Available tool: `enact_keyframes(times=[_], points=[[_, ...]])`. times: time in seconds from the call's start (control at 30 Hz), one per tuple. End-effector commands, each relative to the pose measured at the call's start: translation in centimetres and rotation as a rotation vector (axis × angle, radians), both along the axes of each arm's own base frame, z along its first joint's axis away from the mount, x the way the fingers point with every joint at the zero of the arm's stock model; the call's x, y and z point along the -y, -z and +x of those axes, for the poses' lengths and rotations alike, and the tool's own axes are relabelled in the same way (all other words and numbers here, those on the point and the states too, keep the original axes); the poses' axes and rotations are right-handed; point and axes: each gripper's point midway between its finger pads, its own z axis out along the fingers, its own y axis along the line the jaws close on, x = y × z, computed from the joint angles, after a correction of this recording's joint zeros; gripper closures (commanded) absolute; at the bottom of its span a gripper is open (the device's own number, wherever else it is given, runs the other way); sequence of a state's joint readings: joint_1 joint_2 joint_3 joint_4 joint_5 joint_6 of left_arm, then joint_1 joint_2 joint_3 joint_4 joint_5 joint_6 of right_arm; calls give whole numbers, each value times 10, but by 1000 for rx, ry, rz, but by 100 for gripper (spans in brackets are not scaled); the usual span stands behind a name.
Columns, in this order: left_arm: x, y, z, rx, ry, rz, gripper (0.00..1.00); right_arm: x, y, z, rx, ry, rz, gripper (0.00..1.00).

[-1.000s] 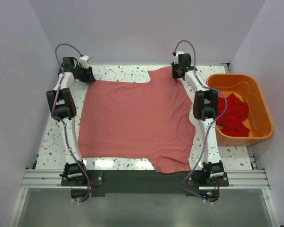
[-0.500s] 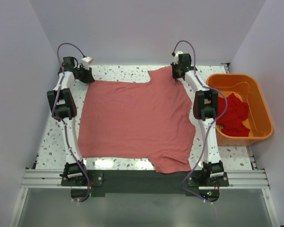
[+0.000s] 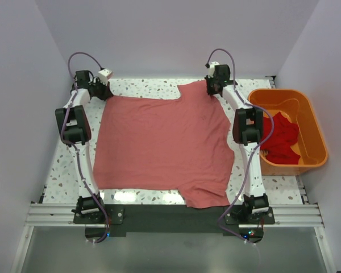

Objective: Fold and stack the t-shirts
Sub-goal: Fold the tshirt

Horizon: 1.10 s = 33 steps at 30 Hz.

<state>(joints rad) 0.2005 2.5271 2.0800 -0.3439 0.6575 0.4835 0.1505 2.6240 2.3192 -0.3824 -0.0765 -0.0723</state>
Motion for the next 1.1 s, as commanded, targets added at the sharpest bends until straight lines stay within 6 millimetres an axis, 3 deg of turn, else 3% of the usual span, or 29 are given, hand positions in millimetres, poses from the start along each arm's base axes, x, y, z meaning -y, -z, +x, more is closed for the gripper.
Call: enact_keyframes(times=[0.0, 0.03, 0.07, 0.13, 0.17, 0.23, 0.27, 0.33, 0.63, 0.7, 0.73, 0.77, 0.83, 0.87, 0.93, 1.03, 1.07], points=[[-5, -80, 19, 226, 32, 42, 100, -7, -90, 10, 180, -44, 32, 100], [-5, -87, 19, 250, 48, 41, 100, -8, -104, 8, 200, -53, 38, 100], [-5, -84, 14, 247, 59, 38, 100, -8, -105, 7, 198, -56, 39, 100], [-5, -99, 10, 290, 83, 52, 100, -6, -116, 2, 208, -61, 33, 100], [-3, -93, 4, 280, 92, 50, 100, -6, -115, -1, 202, -67, 29, 100], [-5, -107, -1, 319, 106, 54, 100, -6, -126, -7, 211, -75, 26, 100], [-6, -103, -6, 311, 108, 48, 100, -6, -131, -9, 215, -79, 27, 100], [-9, -116, -9, 343, 114, 50, 100, -6, -131, -15, 208, -89, 23, 100], [-21, -131, -40, 375, 183, 58, 100, -7, -157, -52, 187, -140, 26, 100], [-22, -131, -51, 367, 197, 63, 100, -6, -148, -65, 158, -152, 23, 100], [-20, -132, -55, 377, 221, 72, 100, -6, -160, -70, 177, -159, 25, 100], [-19, -127, -62, 368, 232, 70, 100, -6, -153, -76, 160, -166, 19, 100], [-21, -136, -72, 395, 256, 86, 100, -5, -163, -85, 170, -174, 17, 100], [-20, -130, -80, 383, 260, 79, 100, -3, -158, -91, 157, -179, 12, 100], [-21, -137, -90, 403, 279, 98, 100, -4, -159, -98, 151, -187, 13, 100], [-20, -124, -114, 373, 316, 113, 100, -5, -163, -114, 145, -207, 23, 100], [-19, -122, -119, 367, 332, 123, 100, -5, -154, -120, 126, -221, 17, 100]])
